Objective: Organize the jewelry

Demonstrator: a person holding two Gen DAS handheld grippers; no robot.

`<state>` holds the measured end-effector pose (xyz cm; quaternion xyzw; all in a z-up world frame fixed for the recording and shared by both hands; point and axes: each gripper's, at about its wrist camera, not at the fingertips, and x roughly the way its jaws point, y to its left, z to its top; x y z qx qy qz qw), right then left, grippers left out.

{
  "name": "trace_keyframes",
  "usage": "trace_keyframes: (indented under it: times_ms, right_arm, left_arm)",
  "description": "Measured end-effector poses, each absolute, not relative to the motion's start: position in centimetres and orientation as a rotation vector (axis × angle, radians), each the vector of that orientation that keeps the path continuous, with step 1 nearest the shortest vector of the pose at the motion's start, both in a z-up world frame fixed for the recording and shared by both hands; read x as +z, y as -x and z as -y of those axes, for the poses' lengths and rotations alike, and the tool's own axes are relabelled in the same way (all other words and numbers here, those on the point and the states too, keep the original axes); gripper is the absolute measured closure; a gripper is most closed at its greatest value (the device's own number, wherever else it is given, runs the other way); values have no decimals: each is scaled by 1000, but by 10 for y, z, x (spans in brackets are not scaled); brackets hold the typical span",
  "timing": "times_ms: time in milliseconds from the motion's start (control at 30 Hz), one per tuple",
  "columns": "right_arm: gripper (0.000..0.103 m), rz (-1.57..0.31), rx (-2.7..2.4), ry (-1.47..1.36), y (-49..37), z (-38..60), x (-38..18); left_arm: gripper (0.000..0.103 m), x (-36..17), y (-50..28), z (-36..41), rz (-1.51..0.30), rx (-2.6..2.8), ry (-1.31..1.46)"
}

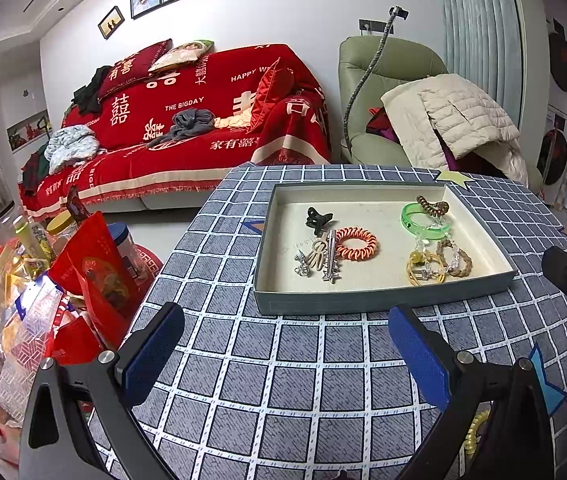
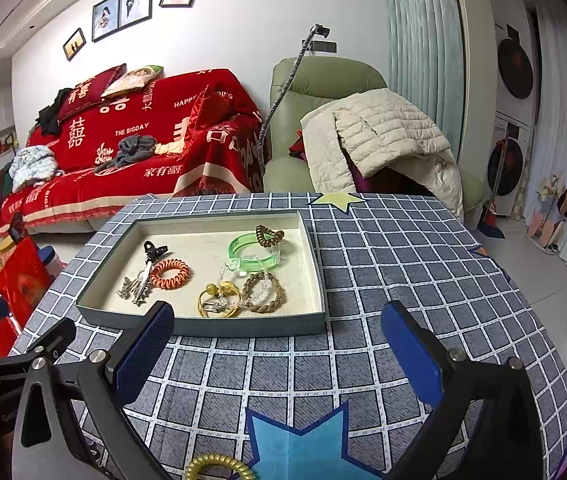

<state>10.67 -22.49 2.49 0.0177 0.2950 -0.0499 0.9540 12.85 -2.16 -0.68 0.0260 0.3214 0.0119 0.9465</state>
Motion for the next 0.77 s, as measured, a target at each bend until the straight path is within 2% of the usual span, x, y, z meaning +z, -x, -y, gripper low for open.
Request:
trace_keyframes:
  times_ms: [767]
  right_arm:
    - [0,-599,-102,-36,-106,225,24]
  left_arm:
    - [0,-6,-126,21,-650,7,-51]
